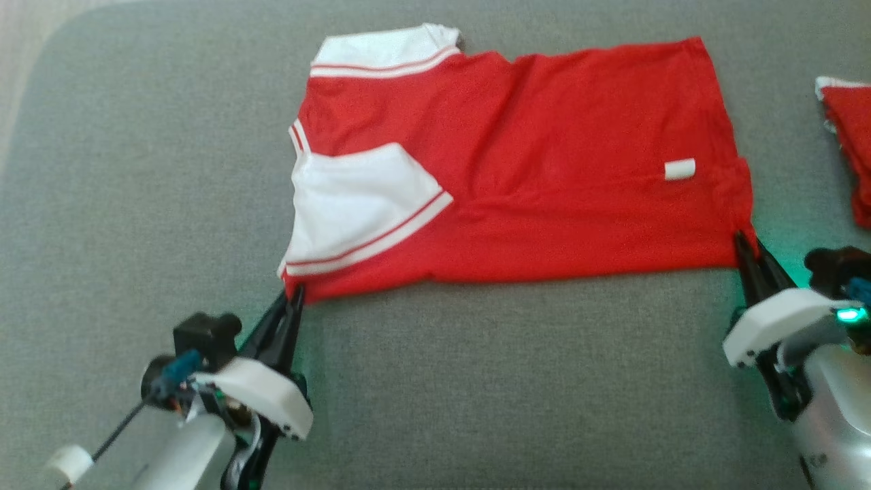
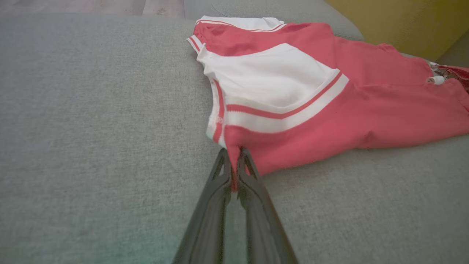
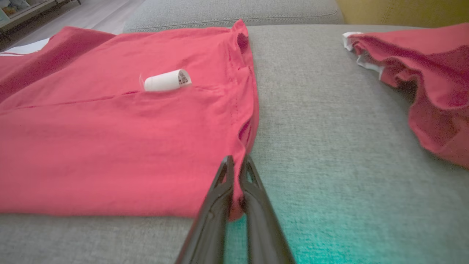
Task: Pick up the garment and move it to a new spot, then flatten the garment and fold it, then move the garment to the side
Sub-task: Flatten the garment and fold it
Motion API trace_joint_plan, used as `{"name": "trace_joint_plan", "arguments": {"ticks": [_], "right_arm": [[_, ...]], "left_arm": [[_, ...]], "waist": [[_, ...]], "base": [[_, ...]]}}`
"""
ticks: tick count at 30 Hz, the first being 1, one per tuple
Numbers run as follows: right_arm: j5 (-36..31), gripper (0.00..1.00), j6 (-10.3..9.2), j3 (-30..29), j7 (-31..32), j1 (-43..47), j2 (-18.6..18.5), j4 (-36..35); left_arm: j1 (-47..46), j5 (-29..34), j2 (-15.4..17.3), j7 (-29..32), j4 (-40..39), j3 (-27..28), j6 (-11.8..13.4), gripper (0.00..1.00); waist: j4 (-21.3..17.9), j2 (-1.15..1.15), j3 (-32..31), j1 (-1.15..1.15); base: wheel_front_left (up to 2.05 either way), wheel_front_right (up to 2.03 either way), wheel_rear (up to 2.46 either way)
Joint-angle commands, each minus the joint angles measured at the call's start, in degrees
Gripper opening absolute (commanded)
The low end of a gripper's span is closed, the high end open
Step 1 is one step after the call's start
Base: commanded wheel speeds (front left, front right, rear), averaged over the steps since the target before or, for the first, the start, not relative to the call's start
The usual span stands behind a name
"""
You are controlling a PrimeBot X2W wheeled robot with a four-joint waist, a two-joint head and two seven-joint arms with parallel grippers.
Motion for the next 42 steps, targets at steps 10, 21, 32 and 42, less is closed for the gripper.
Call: {"name": "trace_joint_plan", "arguments": {"ticks": [10, 21, 32, 42], "right_arm": [[4.24, 0.00, -0.04, 1.32, -0.61, 13.34, -7.80, -5.94], [4.97, 1.00, -0.04, -4.24, 2.87, 23.62, -7.09, -16.69], [0.94, 1.00, -0.04, -9.92, 6.89, 22.70, -6.25, -29.80], [-1.60, 1.00, -0.04, -7.05, 9.86, 16.04, -5.12, -35.29]], "left_arm": [[9.65, 0.42, 5.55, 1.29, -8.71, -0.06, 1.97, 0.00], [16.16, -0.21, 9.08, 5.30, -16.44, -0.90, 4.77, 0.18], [-8.69, 2.77, 14.95, 16.16, -25.44, 1.85, -1.31, 1.00], [-38.10, -5.81, 13.22, 33.82, -8.57, -2.78, -8.39, 1.00]], "waist": [[0.78, 0.00, -4.85, 0.00], [0.23, 0.00, -4.44, 0.00], [-1.00, 0.00, 2.69, 0.00], [-6.78, 0.00, 10.60, 0.00]], "base": [[0.00, 0.00, 0.00], [0.00, 0.00, 0.00], [0.00, 0.00, 0.00], [0.00, 0.00, 0.00]]}}
